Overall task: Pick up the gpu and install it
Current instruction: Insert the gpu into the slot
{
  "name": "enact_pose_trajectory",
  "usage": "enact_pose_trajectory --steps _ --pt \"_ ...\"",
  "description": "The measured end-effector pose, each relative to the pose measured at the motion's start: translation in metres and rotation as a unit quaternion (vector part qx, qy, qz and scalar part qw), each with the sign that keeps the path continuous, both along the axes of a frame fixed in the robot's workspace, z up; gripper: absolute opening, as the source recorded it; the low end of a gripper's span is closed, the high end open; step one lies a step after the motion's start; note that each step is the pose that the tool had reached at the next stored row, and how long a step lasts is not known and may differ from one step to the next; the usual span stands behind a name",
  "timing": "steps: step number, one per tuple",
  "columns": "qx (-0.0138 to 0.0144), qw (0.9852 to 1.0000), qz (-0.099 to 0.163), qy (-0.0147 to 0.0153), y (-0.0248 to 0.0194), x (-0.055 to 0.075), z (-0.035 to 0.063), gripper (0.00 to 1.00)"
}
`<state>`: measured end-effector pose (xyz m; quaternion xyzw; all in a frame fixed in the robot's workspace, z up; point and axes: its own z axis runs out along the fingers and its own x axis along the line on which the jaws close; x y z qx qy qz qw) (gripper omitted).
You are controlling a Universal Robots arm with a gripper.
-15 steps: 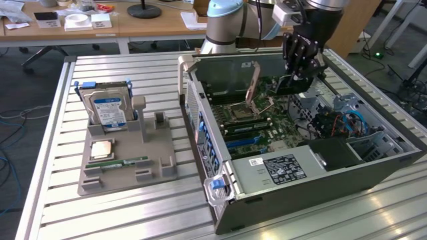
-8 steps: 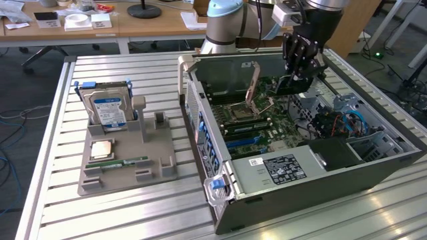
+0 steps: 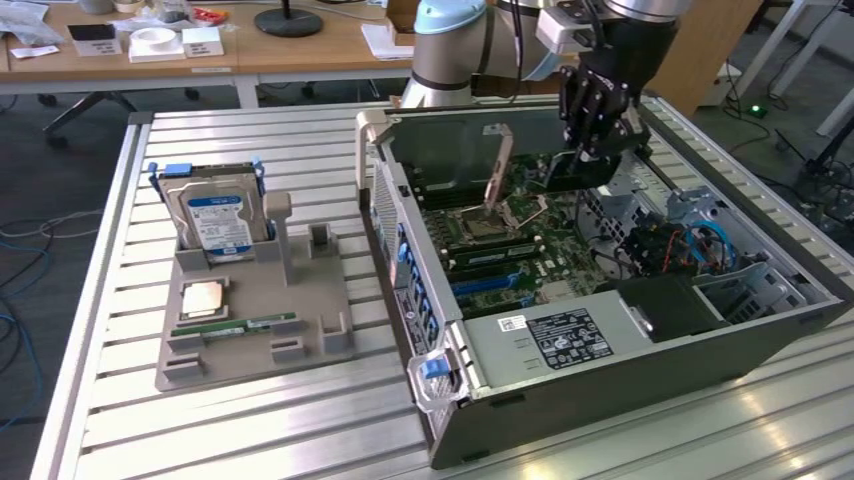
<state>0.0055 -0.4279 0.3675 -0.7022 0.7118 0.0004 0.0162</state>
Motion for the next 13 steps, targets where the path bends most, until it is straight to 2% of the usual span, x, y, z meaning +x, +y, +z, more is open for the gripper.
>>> enact_pose_trajectory --steps 13 --pt "0.0 1.0 0.0 -0.0003 0.0 -0.007 0.0 0.26"
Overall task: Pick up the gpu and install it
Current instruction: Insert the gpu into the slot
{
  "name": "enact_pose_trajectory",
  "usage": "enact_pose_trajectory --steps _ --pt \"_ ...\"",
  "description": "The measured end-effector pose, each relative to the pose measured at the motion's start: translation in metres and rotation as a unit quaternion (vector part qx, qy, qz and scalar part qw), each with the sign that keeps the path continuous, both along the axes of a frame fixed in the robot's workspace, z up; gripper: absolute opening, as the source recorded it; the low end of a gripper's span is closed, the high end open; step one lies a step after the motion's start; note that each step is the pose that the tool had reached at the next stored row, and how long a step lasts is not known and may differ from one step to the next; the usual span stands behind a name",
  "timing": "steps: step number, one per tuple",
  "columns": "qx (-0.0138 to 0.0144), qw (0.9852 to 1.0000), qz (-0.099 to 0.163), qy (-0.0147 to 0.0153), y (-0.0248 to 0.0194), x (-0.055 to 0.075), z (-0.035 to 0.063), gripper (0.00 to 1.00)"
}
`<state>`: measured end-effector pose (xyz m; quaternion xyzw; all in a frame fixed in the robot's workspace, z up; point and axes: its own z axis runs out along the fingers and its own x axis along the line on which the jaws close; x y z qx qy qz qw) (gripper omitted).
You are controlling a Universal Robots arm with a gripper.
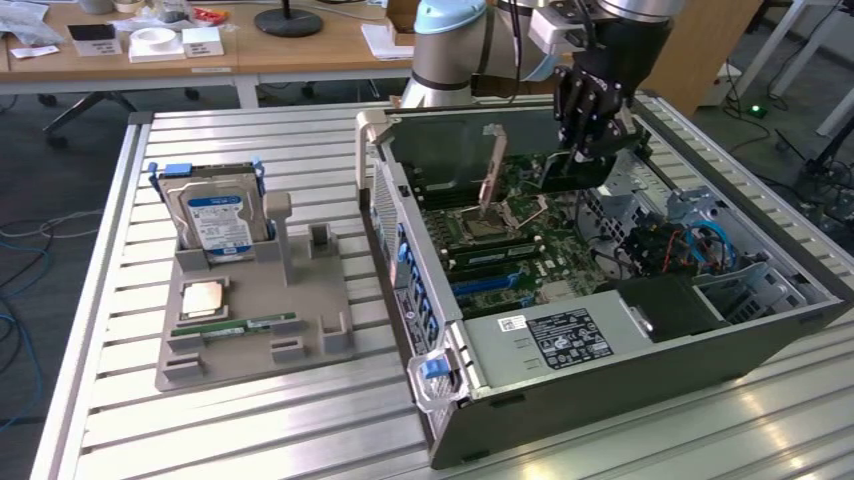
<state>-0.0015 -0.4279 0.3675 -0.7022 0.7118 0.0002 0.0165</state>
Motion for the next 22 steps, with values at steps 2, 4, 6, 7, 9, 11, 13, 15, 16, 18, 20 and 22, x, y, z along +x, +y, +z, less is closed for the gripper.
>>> enact_pose_trajectory --steps 2,4,6,7,9,11,13,15,16,18,20,22 --pt "0.0 1.0 0.0 -0.0001 0.0 -0.001 0.0 0.26" --pt "0.0 1.0 0.0 -0.0004 0.0 -0.003 0.0 0.26" --pt "0.0 1.0 0.0 -0.0013 0.0 -0.006 -0.0001 0.26" --pt "0.0 1.0 0.0 -0.0029 0.0 -0.006 -0.0003 0.26" --pt "0.0004 1.0 0.0 -0.0083 0.0 -0.008 -0.0013 0.26" --pt "0.0006 0.9999 0.0 -0.0126 0.0 -0.009 -0.0023 0.26" --pt "0.0007 0.9999 0.0 -0.0138 -0.0003 -0.01 -0.003 0.26" --pt "0.0006 0.9999 0.0 -0.0138 -0.0012 -0.01 -0.0036 0.26" --pt "0.0007 0.9999 0.0 -0.0138 -0.0018 -0.01 -0.0039 0.26" --pt "0.0006 0.9999 0.0 -0.0138 -0.0031 -0.011 -0.0044 0.26" --pt "0.0006 0.9999 -0.002 -0.0138 -0.0041 -0.012 -0.0052 0.26" --pt "0.0005 0.9999 -0.005 -0.0139 -0.0048 -0.012 -0.0058 0.26"
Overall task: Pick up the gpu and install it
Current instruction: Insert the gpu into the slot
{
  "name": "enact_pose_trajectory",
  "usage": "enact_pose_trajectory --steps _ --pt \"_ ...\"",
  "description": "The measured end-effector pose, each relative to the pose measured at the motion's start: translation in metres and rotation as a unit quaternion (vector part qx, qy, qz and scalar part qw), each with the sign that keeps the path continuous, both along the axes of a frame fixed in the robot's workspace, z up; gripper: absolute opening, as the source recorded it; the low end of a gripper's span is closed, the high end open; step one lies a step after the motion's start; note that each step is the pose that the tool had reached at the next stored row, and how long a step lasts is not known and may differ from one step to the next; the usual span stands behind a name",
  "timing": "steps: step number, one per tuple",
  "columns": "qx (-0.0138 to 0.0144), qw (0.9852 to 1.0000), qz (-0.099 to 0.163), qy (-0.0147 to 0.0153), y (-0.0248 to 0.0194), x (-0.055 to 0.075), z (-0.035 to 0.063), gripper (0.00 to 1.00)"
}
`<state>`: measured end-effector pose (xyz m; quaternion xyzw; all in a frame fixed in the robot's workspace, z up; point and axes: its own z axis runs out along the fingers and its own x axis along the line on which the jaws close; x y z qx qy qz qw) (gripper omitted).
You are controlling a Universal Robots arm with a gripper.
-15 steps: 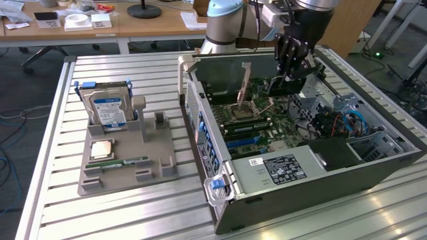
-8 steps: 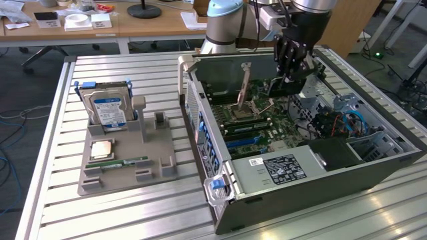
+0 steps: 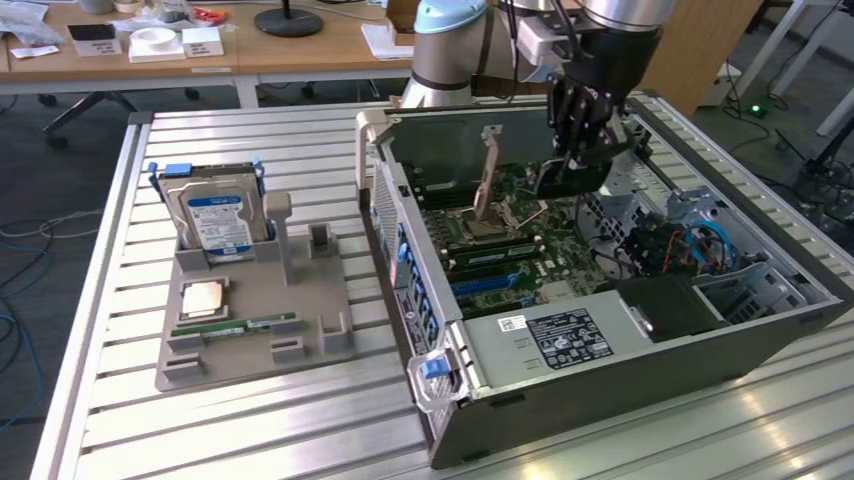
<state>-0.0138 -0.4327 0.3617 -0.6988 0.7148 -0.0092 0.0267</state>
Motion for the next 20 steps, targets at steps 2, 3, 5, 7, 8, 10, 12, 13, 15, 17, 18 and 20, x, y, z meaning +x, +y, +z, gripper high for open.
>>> enact_pose_trajectory --steps 2,3,5,7,8,10,12,13,15,17,18,20 --pt "-0.0002 1.0 -0.004 0.0001 -0.0005 -0.0003 -0.0004 0.26" --pt "-0.0003 1.0 -0.006 0.0001 -0.0007 -0.0004 -0.0007 0.26" --pt "-0.0004 1.0 -0.006 0.0001 -0.0007 -0.0004 -0.0008 0.26" --pt "-0.0003 1.0 -0.007 0.0 -0.0007 -0.0004 -0.0009 0.26" --pt "-0.0003 1.0 -0.007 0.0 -0.0007 -0.0004 -0.0009 0.26" --pt "-0.0003 1.0 -0.007 0.0001 -0.0007 -0.0004 -0.0009 0.26" --pt "-0.0004 1.0 -0.007 0.0017 -0.0007 -0.0005 -0.0009 0.26" --pt "-0.0005 1.0 -0.008 0.003 -0.0007 -0.0004 -0.0009 0.26" --pt "-0.0008 1.0 -0.008 0.0045 -0.0007 -0.0004 -0.0009 0.26" --pt "-0.001 0.9999 -0.009 0.006 -0.0008 -0.0003 -0.0009 0.26" --pt "-0.001 0.9999 -0.009 0.0067 -0.0012 -0.0003 -0.0009 0.26" --pt "-0.001 0.9999 -0.009 0.0076 -0.0025 -0.0004 -0.0009 0.26"
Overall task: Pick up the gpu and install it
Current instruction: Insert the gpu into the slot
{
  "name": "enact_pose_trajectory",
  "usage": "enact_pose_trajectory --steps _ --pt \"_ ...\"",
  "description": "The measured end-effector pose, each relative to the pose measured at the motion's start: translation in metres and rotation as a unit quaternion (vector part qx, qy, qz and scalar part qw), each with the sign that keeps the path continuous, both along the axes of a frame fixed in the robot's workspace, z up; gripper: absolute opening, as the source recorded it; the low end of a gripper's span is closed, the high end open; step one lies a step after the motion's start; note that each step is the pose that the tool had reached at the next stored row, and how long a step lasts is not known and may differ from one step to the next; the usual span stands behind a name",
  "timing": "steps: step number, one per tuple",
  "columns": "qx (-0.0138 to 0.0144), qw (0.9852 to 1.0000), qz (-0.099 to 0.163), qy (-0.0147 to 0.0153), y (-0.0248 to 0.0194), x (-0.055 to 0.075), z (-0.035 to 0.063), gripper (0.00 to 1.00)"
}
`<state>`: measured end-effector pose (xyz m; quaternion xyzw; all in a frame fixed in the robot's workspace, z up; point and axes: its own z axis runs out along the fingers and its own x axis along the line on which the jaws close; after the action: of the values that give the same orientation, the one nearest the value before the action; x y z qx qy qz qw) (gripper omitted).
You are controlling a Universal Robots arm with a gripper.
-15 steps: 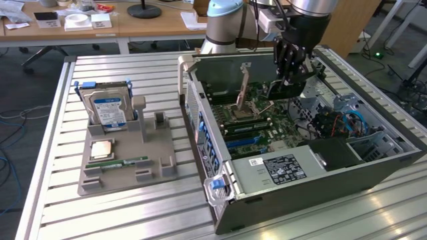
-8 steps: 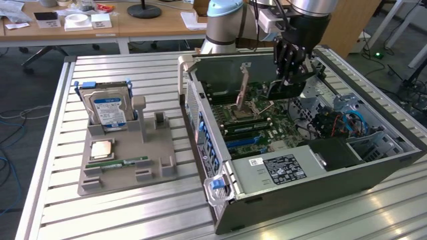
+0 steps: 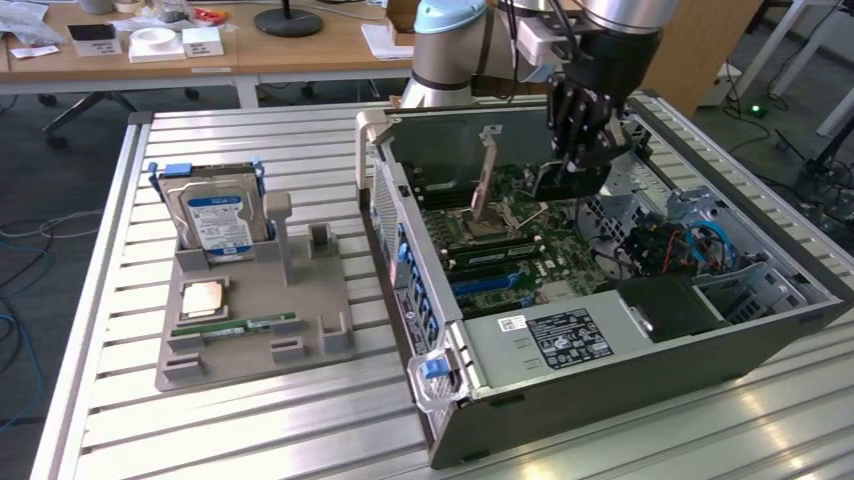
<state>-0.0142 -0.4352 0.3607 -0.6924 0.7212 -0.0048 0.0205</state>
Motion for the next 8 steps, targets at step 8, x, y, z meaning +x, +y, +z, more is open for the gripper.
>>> enact_pose_trajectory --steps 8 --pt "-0.0009 1.0 -0.001 0.0078 -0.0048 0.0 0.0 0.26"
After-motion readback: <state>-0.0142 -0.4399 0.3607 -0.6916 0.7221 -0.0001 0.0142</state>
